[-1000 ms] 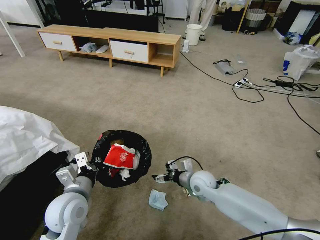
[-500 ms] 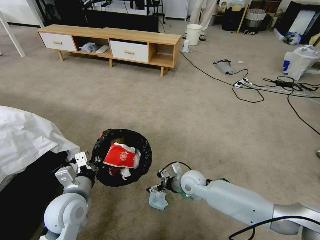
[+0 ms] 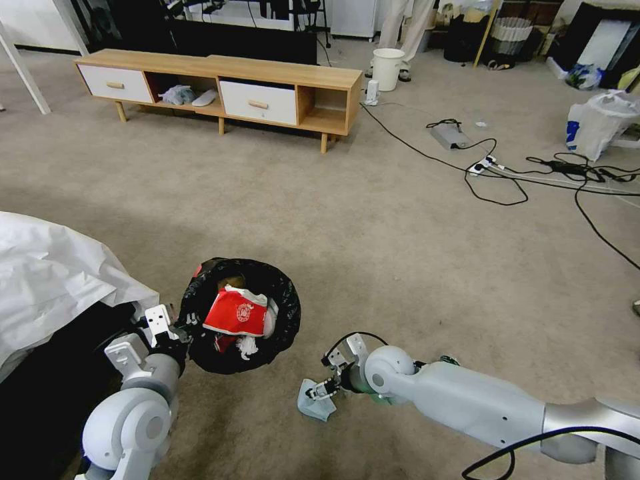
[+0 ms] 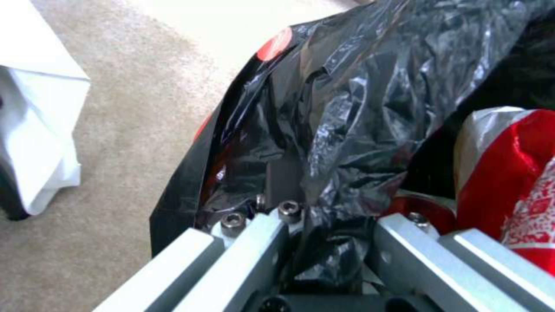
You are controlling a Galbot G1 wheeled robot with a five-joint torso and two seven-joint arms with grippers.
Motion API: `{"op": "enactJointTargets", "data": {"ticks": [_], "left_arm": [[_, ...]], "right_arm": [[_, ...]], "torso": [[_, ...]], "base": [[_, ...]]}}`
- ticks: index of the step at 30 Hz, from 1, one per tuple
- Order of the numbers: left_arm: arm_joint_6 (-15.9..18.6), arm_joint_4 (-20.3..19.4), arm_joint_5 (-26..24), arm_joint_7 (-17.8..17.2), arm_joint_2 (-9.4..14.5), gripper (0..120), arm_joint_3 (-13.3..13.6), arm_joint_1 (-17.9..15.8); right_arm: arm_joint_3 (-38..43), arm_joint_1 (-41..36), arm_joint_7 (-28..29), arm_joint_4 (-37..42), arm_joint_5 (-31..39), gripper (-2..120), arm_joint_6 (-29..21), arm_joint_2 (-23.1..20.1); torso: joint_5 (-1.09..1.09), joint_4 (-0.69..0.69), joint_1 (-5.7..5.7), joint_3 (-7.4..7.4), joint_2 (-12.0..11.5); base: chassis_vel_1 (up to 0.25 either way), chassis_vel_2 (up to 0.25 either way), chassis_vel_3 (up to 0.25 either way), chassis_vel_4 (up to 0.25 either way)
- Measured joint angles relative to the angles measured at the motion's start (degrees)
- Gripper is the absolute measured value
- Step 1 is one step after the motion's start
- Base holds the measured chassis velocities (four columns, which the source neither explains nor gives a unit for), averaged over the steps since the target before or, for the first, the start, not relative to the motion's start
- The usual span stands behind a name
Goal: Pick up the trash bin and place the garbage on the floor into it.
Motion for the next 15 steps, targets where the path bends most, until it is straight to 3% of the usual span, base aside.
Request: {"op": "enactJointTargets", "data": {"ticks": [15], "left_arm": [[-0.4,0.2,0.9,0.3,-1.4,0,0.6,0.1]], "right_arm": [[-4.2,2.6,-2.6,-5.6,-2.3,100,-0.5,4.1]], "torso": [[0.00,0.00,0.00,0.00,0.0]], "base": [[0.000,0.000,0.000,0.000]]}}
